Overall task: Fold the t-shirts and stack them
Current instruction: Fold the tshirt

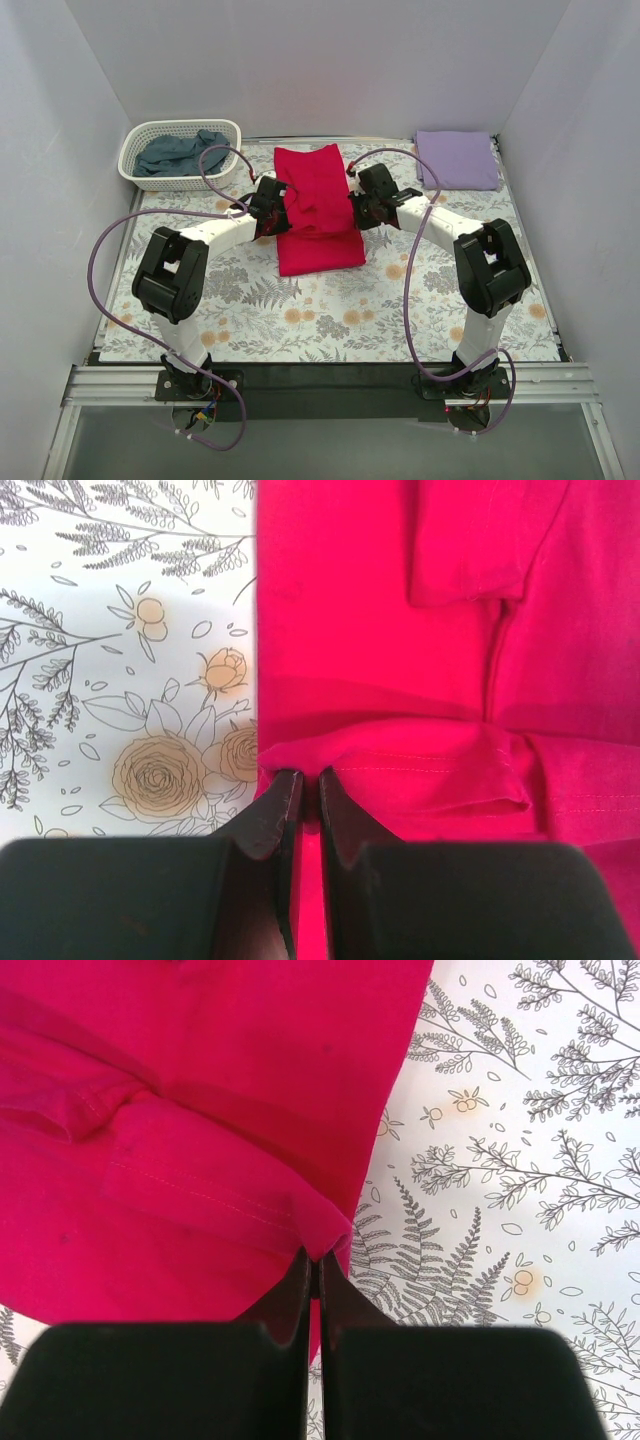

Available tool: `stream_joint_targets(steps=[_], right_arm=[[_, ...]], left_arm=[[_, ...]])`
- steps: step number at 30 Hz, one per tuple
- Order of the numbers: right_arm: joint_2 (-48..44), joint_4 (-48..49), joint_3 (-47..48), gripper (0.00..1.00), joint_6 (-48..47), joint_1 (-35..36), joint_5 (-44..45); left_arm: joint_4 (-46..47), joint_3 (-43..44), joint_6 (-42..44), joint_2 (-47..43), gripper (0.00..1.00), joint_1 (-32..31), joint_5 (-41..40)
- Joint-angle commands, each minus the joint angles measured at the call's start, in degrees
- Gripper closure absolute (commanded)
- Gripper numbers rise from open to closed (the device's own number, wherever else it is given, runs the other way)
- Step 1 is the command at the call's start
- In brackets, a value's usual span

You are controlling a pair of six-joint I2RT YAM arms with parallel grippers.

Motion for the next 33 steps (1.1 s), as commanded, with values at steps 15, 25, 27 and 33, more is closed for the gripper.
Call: stream_joint_targets(steps=[15, 25, 27, 33], right_arm=[[5.0, 4.1, 1.6, 0.98, -0.7, -1.5, -0.2], [-1.6, 4.0, 0.2, 0.66, 0.5, -1.3, -0.6], [-3.4, 4.3, -0.6, 0.65, 1.5, -0.6, -1.1], [-5.9, 6.4, -3.4, 0.65, 2.4, 3.5, -1.3]], left_arm=[[4.7, 0.3, 1.1, 4.8, 0.93, 0.5, -3.9], [1.3, -0.6, 1.6, -5.8, 0.51, -0.3, -1.2], [-0.2, -2.2, 0.9, -8.1, 0.44, -1.9, -1.3], [-2.7, -8.5, -3.6, -15.8, 0.42, -8.3, -2.8]])
